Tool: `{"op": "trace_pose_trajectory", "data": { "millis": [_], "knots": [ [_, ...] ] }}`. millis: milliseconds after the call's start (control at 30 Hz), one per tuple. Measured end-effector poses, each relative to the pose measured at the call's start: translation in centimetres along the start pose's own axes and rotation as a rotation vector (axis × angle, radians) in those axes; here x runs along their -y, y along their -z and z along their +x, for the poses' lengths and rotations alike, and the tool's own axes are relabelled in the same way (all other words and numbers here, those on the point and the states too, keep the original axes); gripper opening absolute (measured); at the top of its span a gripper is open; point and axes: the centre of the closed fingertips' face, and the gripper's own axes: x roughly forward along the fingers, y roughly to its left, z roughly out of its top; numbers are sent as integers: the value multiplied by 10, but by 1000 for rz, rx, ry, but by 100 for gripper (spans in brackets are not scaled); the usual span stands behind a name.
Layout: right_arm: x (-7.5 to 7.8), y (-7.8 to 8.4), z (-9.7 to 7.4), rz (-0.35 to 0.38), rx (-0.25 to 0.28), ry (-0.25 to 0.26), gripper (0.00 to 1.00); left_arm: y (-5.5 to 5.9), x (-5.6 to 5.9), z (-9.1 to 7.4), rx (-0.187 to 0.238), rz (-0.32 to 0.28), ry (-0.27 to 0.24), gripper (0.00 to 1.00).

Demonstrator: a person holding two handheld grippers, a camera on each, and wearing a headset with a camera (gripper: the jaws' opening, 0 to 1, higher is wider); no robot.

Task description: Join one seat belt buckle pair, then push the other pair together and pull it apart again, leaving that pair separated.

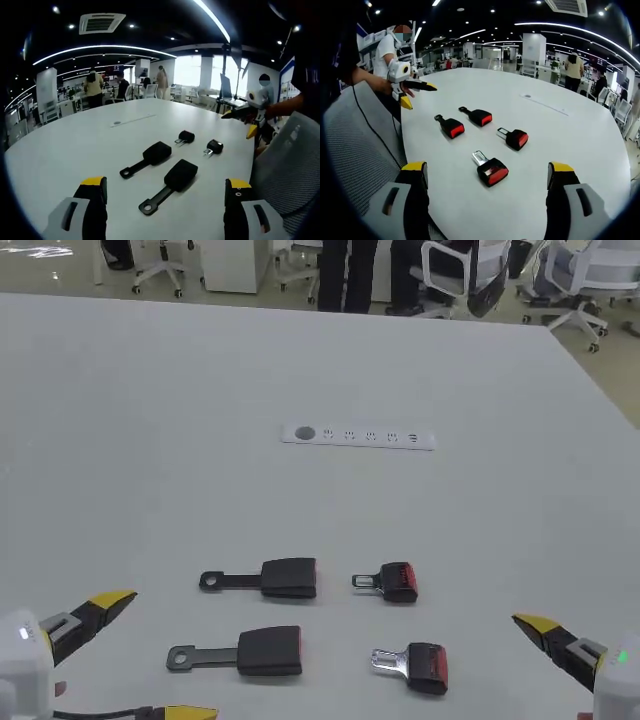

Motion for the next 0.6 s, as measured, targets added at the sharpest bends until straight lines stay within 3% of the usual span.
{"op": "trace_pose_trajectory", "data": {
  "millis": [233, 600],
  "knots": [
    [-1, 0, 0, -2, -1, -1, 100, 1, -1, -1, 1, -3, 1, 99],
    [-2, -2, -1, -10, -1, -2, 100, -3, 6, 1, -1, -2, 3, 99]
  ]
}}
